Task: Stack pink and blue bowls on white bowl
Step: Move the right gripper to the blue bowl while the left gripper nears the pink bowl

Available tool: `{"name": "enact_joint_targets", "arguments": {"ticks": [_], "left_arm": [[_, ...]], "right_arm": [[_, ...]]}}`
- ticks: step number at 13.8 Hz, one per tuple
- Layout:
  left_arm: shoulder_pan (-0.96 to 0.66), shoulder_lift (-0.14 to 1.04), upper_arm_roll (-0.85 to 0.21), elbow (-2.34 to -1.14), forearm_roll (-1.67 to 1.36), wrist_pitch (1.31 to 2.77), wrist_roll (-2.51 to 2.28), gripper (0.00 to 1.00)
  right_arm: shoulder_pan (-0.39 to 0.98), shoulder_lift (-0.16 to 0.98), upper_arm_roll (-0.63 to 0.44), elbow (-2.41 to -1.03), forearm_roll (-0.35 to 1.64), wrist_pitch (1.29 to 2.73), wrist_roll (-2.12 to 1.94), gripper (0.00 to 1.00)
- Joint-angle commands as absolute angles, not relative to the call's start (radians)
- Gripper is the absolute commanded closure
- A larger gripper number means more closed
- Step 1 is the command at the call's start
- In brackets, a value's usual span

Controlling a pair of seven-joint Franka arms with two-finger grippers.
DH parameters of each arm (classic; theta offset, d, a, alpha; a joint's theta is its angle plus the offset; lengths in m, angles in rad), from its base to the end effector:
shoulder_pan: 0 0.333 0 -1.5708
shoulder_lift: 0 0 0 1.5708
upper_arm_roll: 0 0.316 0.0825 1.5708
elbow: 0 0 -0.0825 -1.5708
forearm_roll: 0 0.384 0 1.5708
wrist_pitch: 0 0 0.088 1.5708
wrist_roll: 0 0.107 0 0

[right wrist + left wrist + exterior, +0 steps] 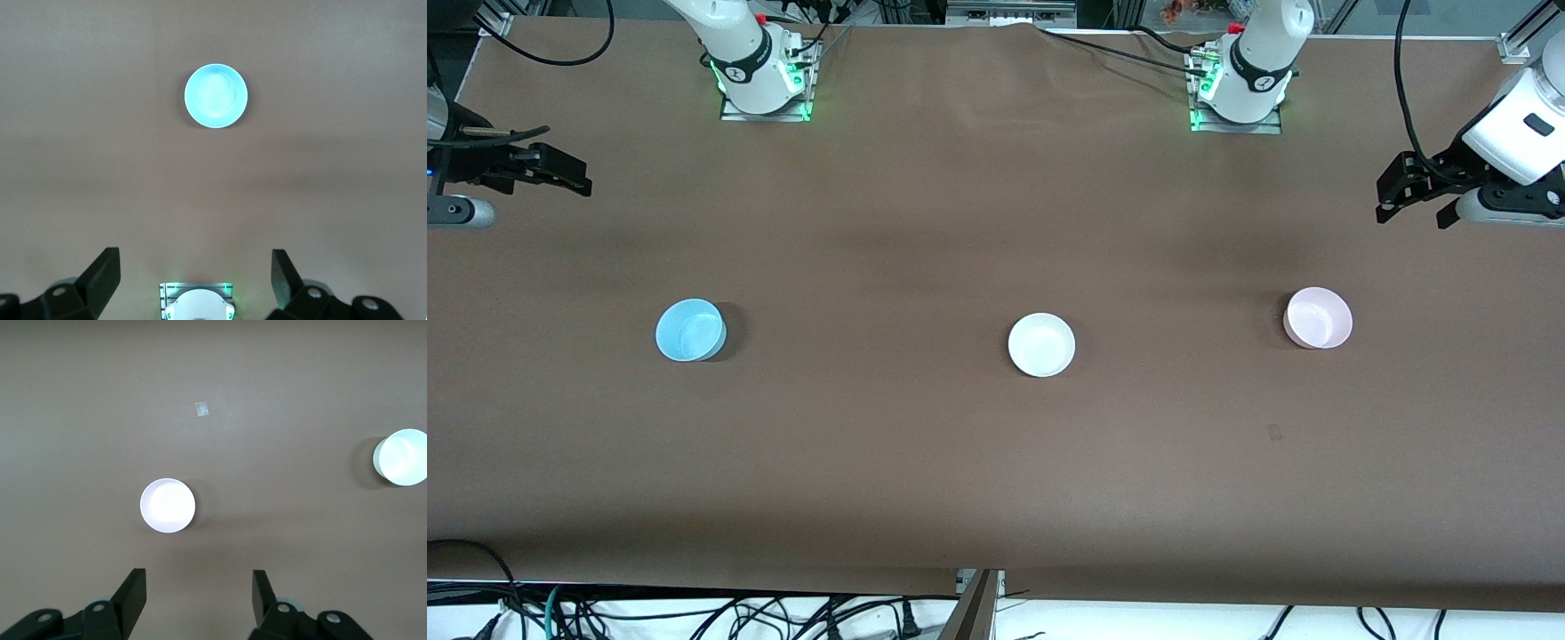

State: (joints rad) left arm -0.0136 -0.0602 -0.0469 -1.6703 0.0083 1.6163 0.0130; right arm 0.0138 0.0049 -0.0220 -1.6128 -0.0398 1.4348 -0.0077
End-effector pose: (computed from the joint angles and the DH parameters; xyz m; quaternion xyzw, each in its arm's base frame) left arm 0.5380 -0.0325 0.6143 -0.9993 0.0369 -0.0032 0.0055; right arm 0.5385 -0.0091 0.5919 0.9956 -0.0011 -0.0915 0.0192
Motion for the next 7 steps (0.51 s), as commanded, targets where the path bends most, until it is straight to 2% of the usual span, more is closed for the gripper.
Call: {"name": "enact_joint_targets", "arguments": {"ticks": [1,4,7], "left_arm": [[-0.005,-0.060,-0.045,-1.657,-0.046,1.600,0.012,0.28],[-0.003,-0.049,-0.041,-1.658,-0.023,1.606,0.015,0.24],[0.006,-0.025,-0.035,-1.690,-0.001,1.612,0.024,0.28]], "right_arm": [[-0.002,0.014,-0.014,-1.588,-0.029,1.436,-0.012,0.00],[-0.002,0.020,-0.012,-1.577,-0.037,1.436,-0.012,0.00],[0.002,0.020,-0.012,-1.577,-0.038,1.436,-0.012,0.00]]}}
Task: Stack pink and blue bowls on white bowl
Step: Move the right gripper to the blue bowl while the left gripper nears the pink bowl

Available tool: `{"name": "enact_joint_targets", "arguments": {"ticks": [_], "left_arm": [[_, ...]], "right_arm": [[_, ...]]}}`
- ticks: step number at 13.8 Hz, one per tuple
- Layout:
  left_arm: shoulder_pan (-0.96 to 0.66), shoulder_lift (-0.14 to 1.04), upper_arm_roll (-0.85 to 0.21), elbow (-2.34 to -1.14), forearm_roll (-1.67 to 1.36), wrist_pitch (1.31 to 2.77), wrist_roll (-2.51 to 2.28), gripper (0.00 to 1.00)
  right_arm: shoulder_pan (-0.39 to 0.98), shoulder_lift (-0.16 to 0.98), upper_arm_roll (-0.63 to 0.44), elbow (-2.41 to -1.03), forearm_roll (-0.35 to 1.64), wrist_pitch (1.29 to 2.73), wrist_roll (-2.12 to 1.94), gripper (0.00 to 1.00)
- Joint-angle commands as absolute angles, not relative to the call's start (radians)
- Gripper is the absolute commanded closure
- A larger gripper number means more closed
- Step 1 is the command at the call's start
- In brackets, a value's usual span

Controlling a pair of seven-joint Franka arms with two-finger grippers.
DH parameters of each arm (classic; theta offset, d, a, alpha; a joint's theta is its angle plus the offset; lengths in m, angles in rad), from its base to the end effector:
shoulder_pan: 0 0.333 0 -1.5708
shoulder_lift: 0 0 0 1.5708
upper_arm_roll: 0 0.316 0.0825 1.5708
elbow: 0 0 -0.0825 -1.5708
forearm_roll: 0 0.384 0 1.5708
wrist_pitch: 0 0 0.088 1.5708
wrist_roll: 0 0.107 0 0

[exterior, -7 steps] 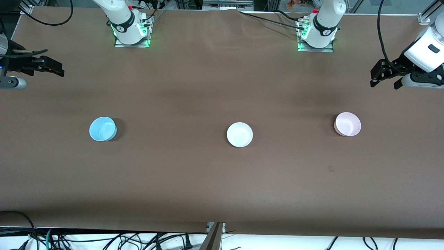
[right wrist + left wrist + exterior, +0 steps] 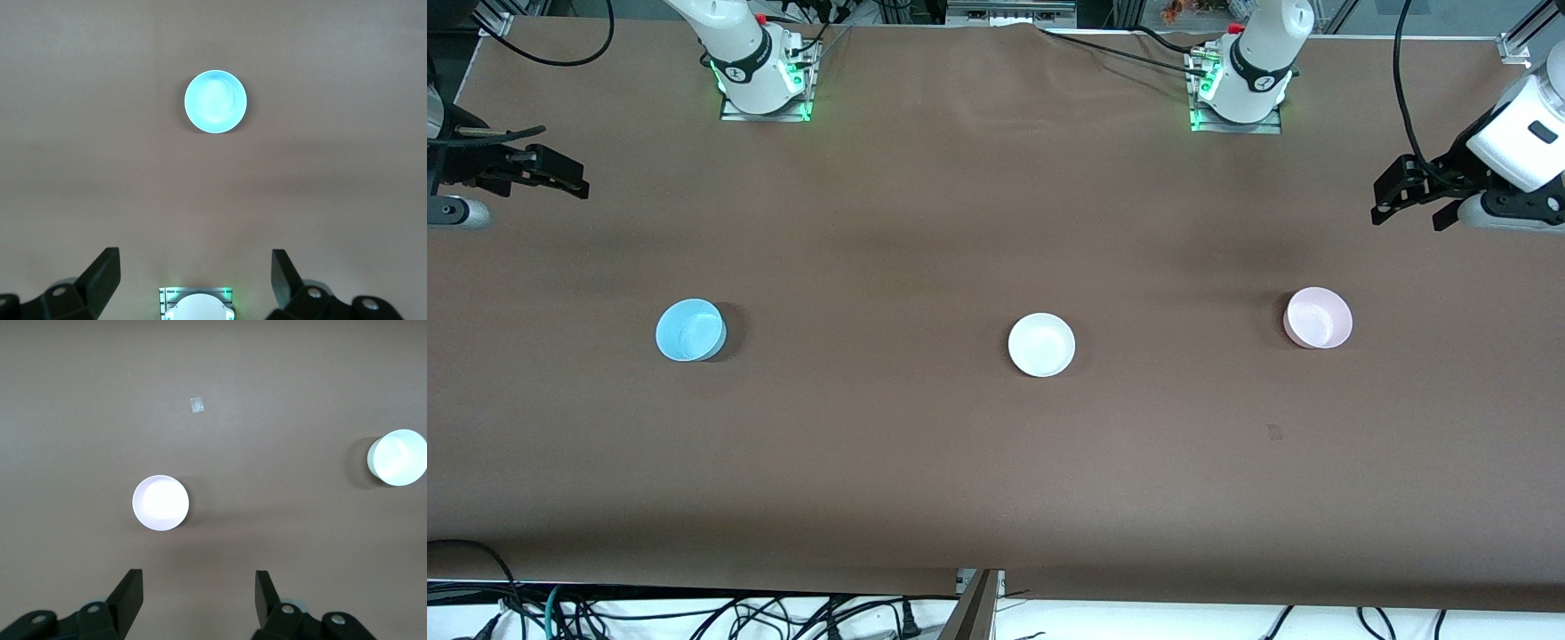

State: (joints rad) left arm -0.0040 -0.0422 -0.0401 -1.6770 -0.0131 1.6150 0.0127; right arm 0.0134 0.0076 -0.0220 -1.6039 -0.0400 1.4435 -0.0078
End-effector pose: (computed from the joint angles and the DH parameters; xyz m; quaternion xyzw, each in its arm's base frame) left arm 0.5429 -0.0257 0.6012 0.9995 -0.0280 -0.0100 0.0055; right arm 0.5408 -0.0093 0.5951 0.9963 -0.0013 -0.0840 0.0194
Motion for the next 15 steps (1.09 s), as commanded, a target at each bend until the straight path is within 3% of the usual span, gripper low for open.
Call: {"name": "enact_joint_targets", "arguments": {"ticks": [1,11,15], "left_arm": [[0.015,-0.022,-0.020,-1.724,-0.006,1.647,0.025,0.30],[0.005,-0.037,0.156,-2.190,-0.006,2.152,0.209,0.37],[0.006,-0.032,0.175,-2.281,-0.003,2.279,0.212,0.38]], "right_arm": [[0.002,0.020,-0.012,-1.577,-0.037,1.436,-0.012,0.00],[0.008,0.075,-0.008,-1.569,-0.041,1.474,-0.001,0.00],[-0.034,0.147,-0.017,-1.569,-0.043,1.482,-0.012,0.00]]}}
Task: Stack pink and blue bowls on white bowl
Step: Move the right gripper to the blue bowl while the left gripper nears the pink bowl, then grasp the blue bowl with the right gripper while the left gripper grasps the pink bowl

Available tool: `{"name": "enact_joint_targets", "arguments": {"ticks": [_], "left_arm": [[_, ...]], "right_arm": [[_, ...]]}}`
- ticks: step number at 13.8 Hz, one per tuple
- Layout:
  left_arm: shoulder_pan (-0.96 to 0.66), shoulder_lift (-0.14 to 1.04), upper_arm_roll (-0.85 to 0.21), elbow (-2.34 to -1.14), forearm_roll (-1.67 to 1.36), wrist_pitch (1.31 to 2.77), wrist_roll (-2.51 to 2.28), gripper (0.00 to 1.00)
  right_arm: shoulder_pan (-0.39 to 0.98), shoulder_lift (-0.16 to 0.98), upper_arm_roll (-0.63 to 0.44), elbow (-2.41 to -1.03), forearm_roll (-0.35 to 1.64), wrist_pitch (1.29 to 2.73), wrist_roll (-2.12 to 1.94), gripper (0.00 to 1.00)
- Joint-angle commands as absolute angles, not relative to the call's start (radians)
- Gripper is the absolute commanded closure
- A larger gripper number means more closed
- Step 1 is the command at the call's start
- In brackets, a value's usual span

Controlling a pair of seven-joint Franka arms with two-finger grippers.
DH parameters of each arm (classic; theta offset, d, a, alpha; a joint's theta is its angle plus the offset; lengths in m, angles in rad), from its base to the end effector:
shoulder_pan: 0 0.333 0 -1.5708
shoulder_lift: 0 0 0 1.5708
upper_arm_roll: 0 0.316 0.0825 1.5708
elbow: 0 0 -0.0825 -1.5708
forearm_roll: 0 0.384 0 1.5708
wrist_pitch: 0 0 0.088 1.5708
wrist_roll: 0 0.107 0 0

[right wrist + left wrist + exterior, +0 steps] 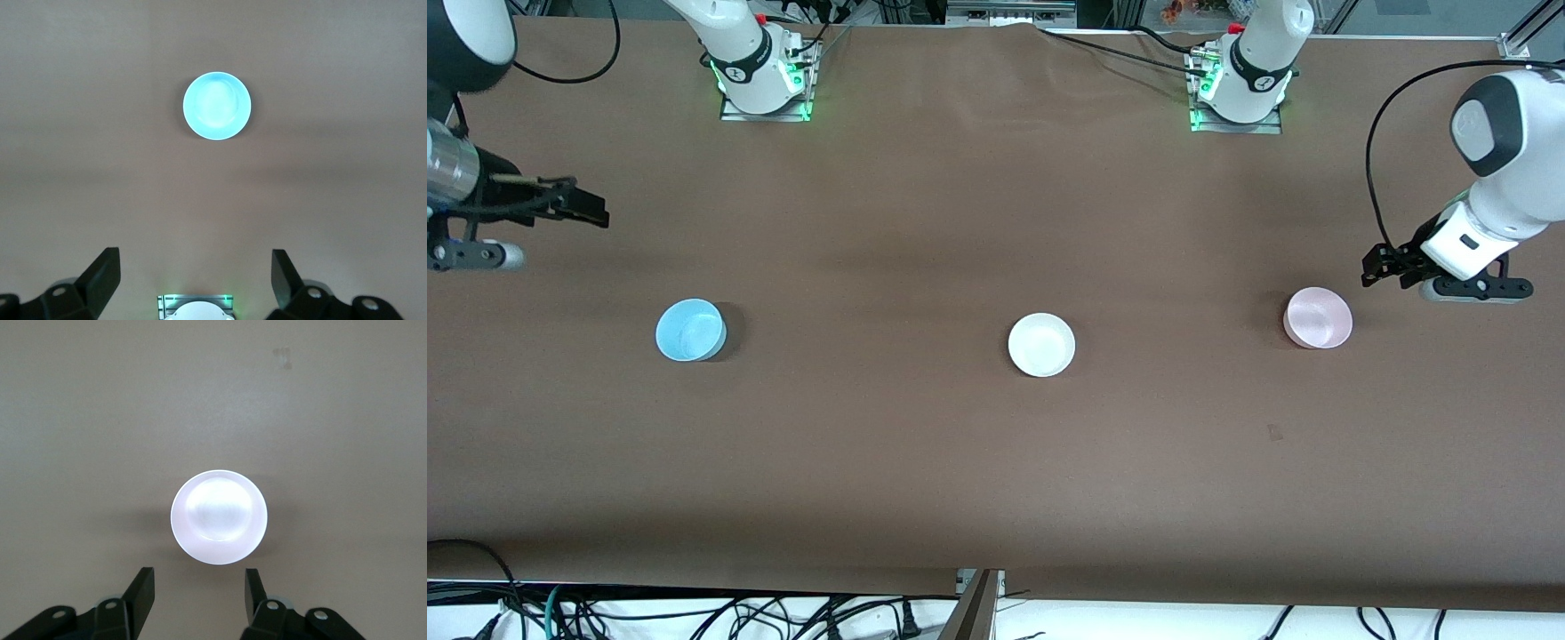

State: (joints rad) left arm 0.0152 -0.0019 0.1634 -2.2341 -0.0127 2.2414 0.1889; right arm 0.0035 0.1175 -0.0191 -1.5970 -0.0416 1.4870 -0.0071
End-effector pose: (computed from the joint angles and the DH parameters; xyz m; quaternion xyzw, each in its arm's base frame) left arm 0.5163 0.0928 0.3722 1.0000 -0.0012 0.0054 0.0042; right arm 0.5723 -0.0131 0.5398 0.9933 -0.0037 -0.1137 0.0206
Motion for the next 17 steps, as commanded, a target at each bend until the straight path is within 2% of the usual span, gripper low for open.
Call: {"name": "enact_joint_targets", "arguments": {"ticks": [1,5,10,13,17], "left_arm": [[0.006,-0.029,0.181,-2.298,-0.003,2.301,0.212,0.39],[0.015,0.053,0.227,-2.350,0.000,2.430,0.302,0.39],[0.015,0.106,0.290,-2.394,0.000,2.461,0.417,0.41],[0.014,0.176,0.288,-2.387,-0.006,2.491,0.417,0.39],[0.008,0.317,0.284,-2.381,-0.009,2.638,0.410,0.39]], "right_arm": [[-0.046,0.165,-0.017,-1.572,-0.041,1.485,-0.012,0.00],[-0.075,0.253,-0.017,-1.574,-0.038,1.574,-0.020,0.00],[-0.103,0.357,-0.015,-1.594,-0.029,1.698,-0.026,0.00],[-0.104,0.396,-0.017,-1.664,-0.028,1.852,-0.026,0.00],[-0.129,0.413,-0.015,-1.810,-0.026,2.072,-0.064,0.00]]}}
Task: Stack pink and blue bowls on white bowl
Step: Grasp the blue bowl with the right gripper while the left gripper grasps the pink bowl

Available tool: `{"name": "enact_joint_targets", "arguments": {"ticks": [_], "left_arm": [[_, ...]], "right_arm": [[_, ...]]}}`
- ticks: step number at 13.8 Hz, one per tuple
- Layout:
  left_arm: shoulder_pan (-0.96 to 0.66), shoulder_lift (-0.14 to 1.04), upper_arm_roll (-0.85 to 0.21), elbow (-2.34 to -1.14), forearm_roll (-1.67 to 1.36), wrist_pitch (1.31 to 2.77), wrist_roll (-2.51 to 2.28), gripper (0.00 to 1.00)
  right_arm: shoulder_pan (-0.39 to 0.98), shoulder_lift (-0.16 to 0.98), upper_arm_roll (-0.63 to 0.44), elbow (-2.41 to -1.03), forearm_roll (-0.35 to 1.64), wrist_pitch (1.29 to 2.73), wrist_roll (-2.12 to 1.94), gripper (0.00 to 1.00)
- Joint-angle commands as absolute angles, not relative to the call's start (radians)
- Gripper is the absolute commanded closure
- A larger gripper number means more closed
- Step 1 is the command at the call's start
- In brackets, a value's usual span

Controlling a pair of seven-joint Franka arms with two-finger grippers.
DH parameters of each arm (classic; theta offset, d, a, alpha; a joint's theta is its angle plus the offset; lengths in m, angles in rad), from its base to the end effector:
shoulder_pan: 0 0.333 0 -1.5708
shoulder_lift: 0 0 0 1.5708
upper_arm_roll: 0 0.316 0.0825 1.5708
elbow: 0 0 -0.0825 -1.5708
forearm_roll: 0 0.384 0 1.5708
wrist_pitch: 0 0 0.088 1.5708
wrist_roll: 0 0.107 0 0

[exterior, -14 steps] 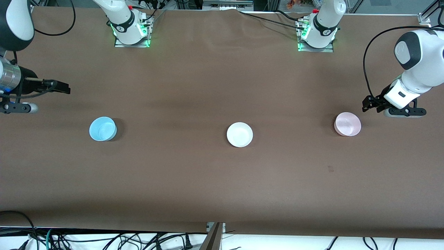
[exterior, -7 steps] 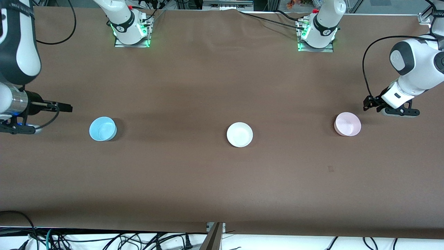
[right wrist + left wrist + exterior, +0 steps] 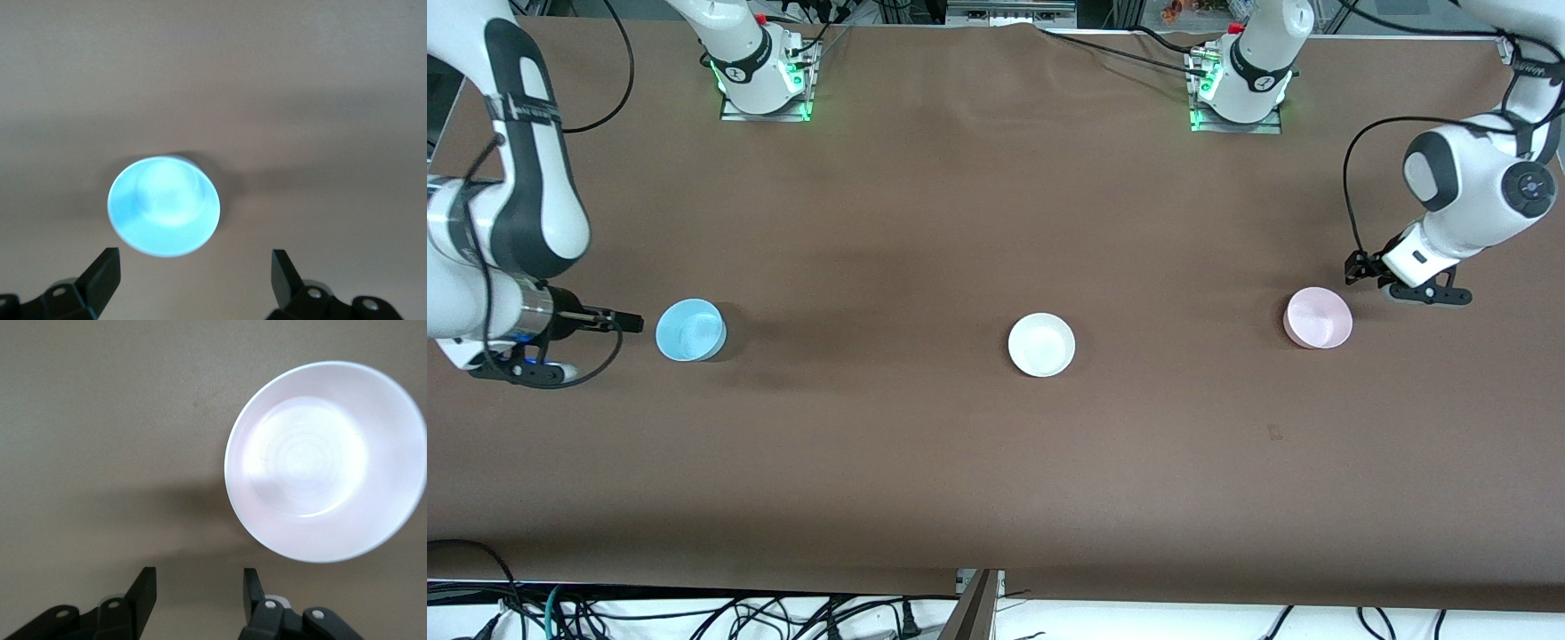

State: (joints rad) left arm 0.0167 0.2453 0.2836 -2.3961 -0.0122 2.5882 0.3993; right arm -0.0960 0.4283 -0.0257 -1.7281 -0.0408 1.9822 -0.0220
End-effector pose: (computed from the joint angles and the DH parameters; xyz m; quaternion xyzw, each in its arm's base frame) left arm 0.4732 0.1510 0.2156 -0.9982 0.0475 0.0309 0.0217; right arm 0.6352 -0.0789 0.3222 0.9952 -0.0392 -0.0884 0.0170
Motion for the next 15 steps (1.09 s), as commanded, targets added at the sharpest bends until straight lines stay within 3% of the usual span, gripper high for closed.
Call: {"name": "enact_joint_targets", "arguments": {"ticks": [1,9,13,15], "left_arm": [[0.003,0.333,0.279,-2.379,-0.030,2.641,0.407,0.39],[-0.008,0.319,0.236,-2.326,-0.124,2.609,0.377,0.41],[-0.012,0.304,0.236,-2.148,-0.126,2.347,0.345,0.44],[-0.015,0.311,0.235,-2.143,-0.126,2.341,0.322,0.45]], "right_arm": [[-0.135,0.414,-0.015,-1.844,-0.025,2.123,-0.066,0.00],[-0.138,0.422,-0.015,-2.042,-0.017,2.402,-0.072,0.00],[-0.173,0.446,-0.014,-2.071,0.076,2.451,-0.162,0.00],[-0.192,0.463,-0.015,-2.071,0.177,2.451,-0.268,0.00]]}}
